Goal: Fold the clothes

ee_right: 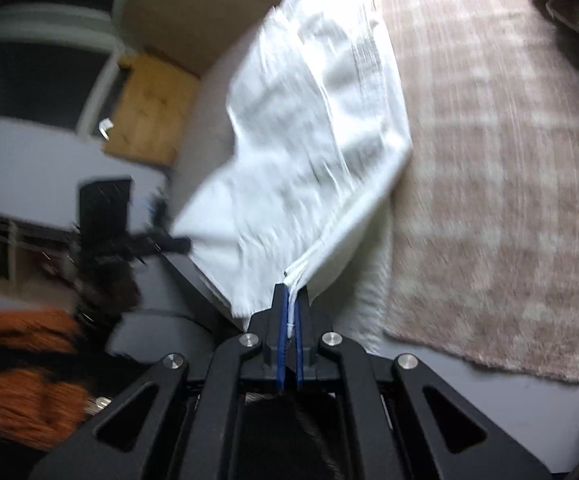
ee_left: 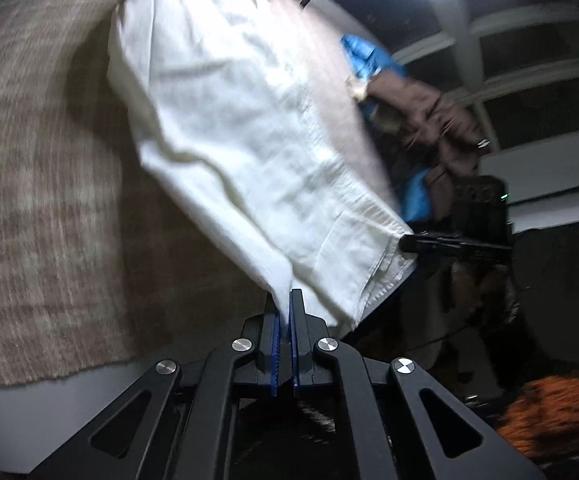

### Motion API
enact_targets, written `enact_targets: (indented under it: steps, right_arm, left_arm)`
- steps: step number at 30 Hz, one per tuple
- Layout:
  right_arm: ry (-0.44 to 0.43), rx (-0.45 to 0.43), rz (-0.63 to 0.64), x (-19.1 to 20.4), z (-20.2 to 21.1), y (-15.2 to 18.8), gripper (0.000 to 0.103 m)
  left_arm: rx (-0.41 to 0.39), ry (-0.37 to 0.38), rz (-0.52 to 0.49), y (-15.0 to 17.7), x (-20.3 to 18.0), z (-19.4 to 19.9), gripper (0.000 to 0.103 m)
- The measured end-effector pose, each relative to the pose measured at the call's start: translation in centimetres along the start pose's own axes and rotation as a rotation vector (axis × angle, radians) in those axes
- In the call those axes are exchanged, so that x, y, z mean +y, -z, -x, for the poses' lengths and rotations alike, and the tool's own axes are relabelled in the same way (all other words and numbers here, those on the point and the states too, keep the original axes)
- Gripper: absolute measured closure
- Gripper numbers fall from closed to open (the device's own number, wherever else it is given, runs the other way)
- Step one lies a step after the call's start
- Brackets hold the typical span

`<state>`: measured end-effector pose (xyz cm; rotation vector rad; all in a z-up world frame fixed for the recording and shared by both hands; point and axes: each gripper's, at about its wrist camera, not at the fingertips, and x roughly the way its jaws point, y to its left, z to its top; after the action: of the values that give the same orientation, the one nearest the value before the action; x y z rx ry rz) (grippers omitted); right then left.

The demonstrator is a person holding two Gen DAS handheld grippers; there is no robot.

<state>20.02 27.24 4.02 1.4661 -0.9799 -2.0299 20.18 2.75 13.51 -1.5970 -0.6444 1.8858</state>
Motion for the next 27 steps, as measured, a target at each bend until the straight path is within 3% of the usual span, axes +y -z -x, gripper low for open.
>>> enact_targets:
  steps: [4, 9, 14, 15, 17, 19, 22, 27]
  right_arm:
    - [-0.026, -0.035, -0.002, 0.6, 1.7, -2.4, 0.100]
    - [0.119, 0.093, 0.055, 1.4, -0.5, -1.3, 0.099]
    - [0.262, 0.156, -0.048, -1.2, -3.5, 2.3, 0.093]
    - [0.265, 0.144, -0.085, -1.8, -3.7, 2.9, 0.093]
    - [0.233, 0.089, -0.141, -2.3, -2.9, 3.9, 0.078]
    - [0.246, 0.040, -0.176, -2.4, -1.9, 4.8, 0.074]
    - [0.304, 0.001, -0.152, -1.6, -1.5, 6.0, 0.073]
    - [0.471, 0.004, -0.001, 1.5, -3.3, 6.6, 0.073]
  left_arm:
    - [-0.028, 0.036, -0.011, -2.0, 0.1, 1.4, 0.100]
    - [0.038, 0.010, -0.035, -1.8, 0.3, 0.5, 0.100]
    - [0.111, -0.031, -0.008, 0.0, 1.4, -1.7, 0.100]
    - [0.115, -0.041, -0.012, 0.1, 1.4, -1.9, 0.100]
    - [0.113, -0.036, -0.013, 0.2, 1.3, -1.8, 0.100]
    - [0.108, -0.025, -0.013, 0.1, 1.2, -1.5, 0.100]
    - [0.114, -0.047, -0.024, 0.1, 1.1, -1.6, 0.100]
    - [0.139, -0.093, -0.061, 0.6, 0.7, -2.6, 0.100]
